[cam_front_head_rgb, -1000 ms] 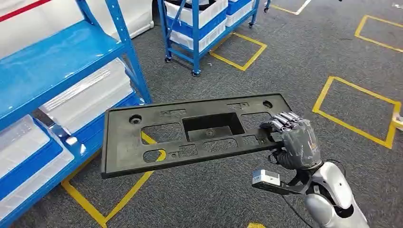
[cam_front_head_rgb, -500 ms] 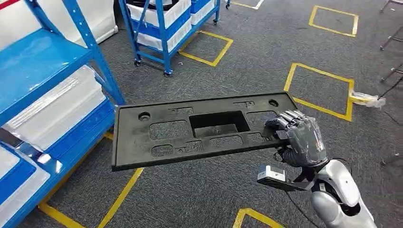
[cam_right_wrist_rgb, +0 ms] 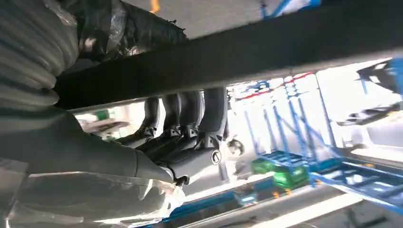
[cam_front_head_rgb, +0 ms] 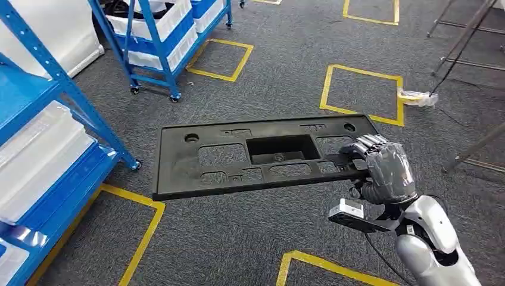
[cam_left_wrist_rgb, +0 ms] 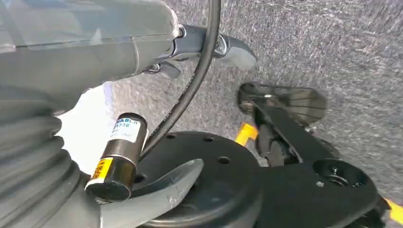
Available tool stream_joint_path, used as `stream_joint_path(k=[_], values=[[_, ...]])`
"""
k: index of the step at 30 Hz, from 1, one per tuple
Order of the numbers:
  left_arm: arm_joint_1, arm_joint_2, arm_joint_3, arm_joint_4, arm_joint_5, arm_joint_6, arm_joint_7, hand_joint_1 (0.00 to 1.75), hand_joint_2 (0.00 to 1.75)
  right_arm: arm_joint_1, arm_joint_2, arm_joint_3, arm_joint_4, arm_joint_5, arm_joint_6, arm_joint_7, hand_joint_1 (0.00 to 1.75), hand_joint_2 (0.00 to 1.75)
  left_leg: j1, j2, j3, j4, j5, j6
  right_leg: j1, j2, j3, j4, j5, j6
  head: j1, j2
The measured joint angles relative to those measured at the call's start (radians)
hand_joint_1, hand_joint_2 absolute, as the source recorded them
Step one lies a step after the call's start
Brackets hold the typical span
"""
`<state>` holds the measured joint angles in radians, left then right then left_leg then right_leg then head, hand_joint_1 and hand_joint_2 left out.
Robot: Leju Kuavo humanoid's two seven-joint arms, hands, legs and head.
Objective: Take the parts from the cabinet and place them on the table.
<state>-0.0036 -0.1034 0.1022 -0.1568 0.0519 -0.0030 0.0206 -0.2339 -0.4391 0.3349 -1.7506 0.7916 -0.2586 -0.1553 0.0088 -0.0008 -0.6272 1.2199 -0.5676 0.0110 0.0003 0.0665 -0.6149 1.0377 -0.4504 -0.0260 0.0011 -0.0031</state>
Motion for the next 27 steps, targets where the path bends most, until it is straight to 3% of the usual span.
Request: stream_joint_path(k=[1, 2, 3, 4, 6, 7, 8, 9, 11, 12, 13, 14, 15, 16, 17, 18, 19, 22, 23, 24, 25, 27], values=[[0.001, 0.000, 0.000, 0.000, 0.000, 0.001, 0.002, 0.00, 1.75, 0.000, -0.001, -0.003, 0.001, -0.001, 0.000, 0.000, 1.75, 1.75, -0.001, -0.016, 0.040, -0.090, 0.049, 0.007, 0.001, 0.014, 0.000, 0.004, 0.000, 0.000, 0.000, 0.000], [0.004, 0.000, 0.002, 0.000, 0.001, 0.001, 0.004, 0.00, 1.75, 0.000, -0.002, -0.007, 0.001, -0.002, 0.000, 0.000, 1.75, 1.75, -0.001, -0.065, 0.065, -0.159, 0.070, 0.014, -0.003, 0.023, -0.004, 0.007, 0.000, 0.001, 0.000, 0.000], [0.005, 0.001, 0.003, 0.000, 0.002, 0.000, 0.008, 0.00, 1.75, -0.003, -0.003, -0.010, 0.002, -0.003, 0.000, 0.002, 1.75, 1.75, 0.002, -0.078, 0.073, -0.181, 0.061, 0.012, 0.004, 0.035, -0.012, 0.015, 0.000, 0.006, 0.001, 0.000], [0.004, 0.001, 0.004, 0.000, 0.003, -0.002, 0.010, 0.00, 1.75, -0.002, -0.003, -0.012, 0.003, -0.003, 0.000, 0.003, 1.75, 1.75, 0.000, -0.069, 0.076, -0.183, 0.060, 0.008, -0.003, 0.045, -0.019, 0.013, 0.005, 0.014, 0.001, 0.000], [-0.003, 0.000, 0.006, 0.000, 0.006, -0.005, 0.021, 0.00, 1.75, 0.007, -0.012, -0.018, 0.004, -0.003, -0.001, 0.005, 1.75, 1.75, -0.006, -0.051, 0.077, -0.189, 0.064, 0.015, -0.011, 0.067, -0.023, 0.004, 0.014, 0.030, 0.000, 0.000], [-0.004, -0.003, 0.007, 0.000, 0.007, -0.006, 0.025, 0.00, 1.75, 0.009, -0.021, -0.022, 0.004, -0.003, -0.002, 0.005, 1.75, 1.75, 0.002, -0.038, 0.082, -0.204, 0.075, 0.022, -0.002, 0.077, -0.025, 0.002, 0.018, 0.037, 0.000, 0.000], [-0.004, -0.003, 0.008, 0.000, 0.007, -0.006, 0.027, 0.00, 1.75, 0.018, -0.026, -0.029, 0.004, -0.003, -0.002, 0.005, 1.75, 1.75, 0.003, -0.024, 0.087, -0.215, 0.082, 0.028, -0.005, 0.034, -0.029, 0.015, 0.004, 0.035, 0.001, 0.000], [-0.001, -0.003, 0.011, 0.000, 0.008, -0.007, 0.030, 0.00, 1.75, 0.018, -0.034, -0.038, 0.004, -0.003, -0.003, 0.005, 1.75, 1.75, 0.002, -0.013, 0.088, -0.221, 0.085, 0.033, -0.004, -0.016, -0.050, 0.056, -0.028, 0.039, 0.007, 0.000], [0.005, -0.003, 0.013, 0.000, 0.009, -0.008, 0.032, 0.00, 1.75, 0.028, -0.035, -0.048, 0.004, -0.003, -0.005, 0.006, 1.75, 1.75, 0.001, 0.015, 0.087, -0.221, 0.085, 0.034, -0.010, -0.052, -0.123, 0.210, -0.103, 0.052, 0.006, 0.000], [0.006, -0.003, 0.013, 0.000, 0.009, -0.008, 0.033, 0.00, 1.75, 0.038, -0.036, -0.053, 0.004, 0.000, -0.006, 0.006, 1.75, 1.75, 0.001, 0.026, 0.087, -0.221, 0.084, 0.034, -0.014, -0.056, -0.149, 0.264, -0.120, 0.057, 0.006, 0.000], [0.006, -0.003, 0.014, 0.000, 0.010, -0.008, 0.033, 0.00, 1.75, 0.052, -0.036, -0.060, 0.004, 0.005, -0.007, 0.007, 1.75, 1.75, 0.001, 0.039, 0.087, -0.221, 0.082, 0.033, -0.019, -0.059, -0.164, 0.292, -0.117, 0.061, 0.006, 0.000], [0.006, -0.003, 0.014, 0.000, 0.010, -0.008, 0.033, 0.00, 1.75, 0.063, -0.036, -0.068, 0.004, 0.011, -0.008, 0.007, 1.75, 1.75, 0.001, 0.051, 0.088, -0.221, 0.081, 0.030, -0.024, -0.063, -0.150, 0.267, -0.094, 0.065, 0.006, 0.000], [0.005, -0.004, 0.014, 0.000, 0.011, -0.008, 0.034, 0.00, 1.75, 0.072, -0.036, -0.072, 0.003, 0.020, -0.009, 0.007, 1.75, 1.75, 0.001, 0.062, 0.090, -0.221, 0.078, 0.028, -0.028, -0.068, -0.119, 0.207, -0.059, 0.068, 0.006, 0.000], [0.005, -0.004, 0.014, 0.000, 0.011, -0.008, 0.037, 0.00, 1.75, 0.083, -0.037, -0.078, 0.001, 0.027, -0.011, 0.007, 1.75, 1.75, 0.002, 0.072, 0.094, -0.220, 0.074, 0.023, -0.032, -0.081, -0.068, 0.115, -0.018, 0.070, 0.006, 0.000], [0.004, -0.004, 0.014, 0.000, 0.013, -0.008, 0.040, 0.00, 1.75, 0.092, -0.037, -0.084, -0.001, 0.030, -0.014, 0.007, 1.75, 1.75, 0.002, 0.081, 0.099, -0.218, 0.068, 0.017, -0.033, -0.114, -0.017, 0.028, 0.014, 0.072, 0.006, 0.000], [0.005, -0.003, 0.015, 0.000, 0.016, -0.008, 0.042, 0.00, 1.75, 0.096, -0.036, -0.089, -0.002, 0.034, -0.017, 0.007, 1.75, 1.75, -0.004, 0.088, 0.099, -0.217, 0.063, 0.009, -0.017, -0.147, -0.005, 0.006, -0.006, 0.068, 0.006, 0.000], [0.004, -0.003, 0.018, 0.000, 0.018, -0.007, 0.045, 0.00, 1.75, 0.102, -0.036, -0.092, -0.006, 0.036, -0.019, 0.007, 1.75, 1.75, -0.007, 0.097, 0.102, -0.212, 0.057, 0.002, -0.018, -0.129, -0.008, -0.002, 0.002, 0.056, 0.004, 0.000], [-0.003, -0.004, 0.022, 0.000, 0.028, -0.004, 0.063, 0.00, 1.75, 0.111, -0.036, -0.095, -0.008, 0.051, -0.019, 0.008, 1.75, 1.75, -0.003, 0.125, 0.114, -0.217, 0.051, -0.013, -0.009, -0.098, -0.011, 0.001, -0.003, 0.037, 0.006, 0.000], [-0.004, -0.004, 0.024, 0.000, 0.035, -0.003, 0.071, 0.00, 1.75, 0.110, -0.032, -0.094, -0.008, 0.075, -0.018, 0.006, 1.75, 1.75, 0.005, 0.103, 0.111, -0.209, 0.039, -0.022, -0.018, -0.088, -0.007, -0.004, 0.001, 0.026, 0.005, 0.000], [-0.002, -0.004, 0.029, 0.000, 0.039, -0.002, 0.079, 0.00, 1.75, 0.094, -0.017, -0.087, -0.005, 0.097, -0.016, 0.011, 1.75, 1.75, 0.007, 0.053, 0.100, -0.177, 0.017, -0.021, -0.016, -0.079, -0.007, -0.004, 0.002, 0.019, 0.005, 0.000], [-0.002, -0.004, 0.033, 0.000, 0.043, 0.000, 0.088, 0.00, 1.75, 0.063, 0.004, -0.070, 0.014, 0.123, -0.014, 0.021, 1.75, 1.75, 0.006, 0.025, 0.067, -0.108, -0.022, -0.020, -0.015, -0.066, -0.009, -0.004, 0.003, 0.010, 0.005, 0.000], [-0.001, -0.004, 0.040, 0.000, 0.045, 0.005, 0.102, 0.00, 1.75, 0.005, 0.055, -0.027, 0.067, 0.150, -0.013, 0.048, 1.75, 1.75, 0.002, 0.008, -0.019, 0.056, -0.089, -0.017, -0.009, -0.035, -0.011, -0.004, 0.004, 0.005, 0.005, 0.000]])
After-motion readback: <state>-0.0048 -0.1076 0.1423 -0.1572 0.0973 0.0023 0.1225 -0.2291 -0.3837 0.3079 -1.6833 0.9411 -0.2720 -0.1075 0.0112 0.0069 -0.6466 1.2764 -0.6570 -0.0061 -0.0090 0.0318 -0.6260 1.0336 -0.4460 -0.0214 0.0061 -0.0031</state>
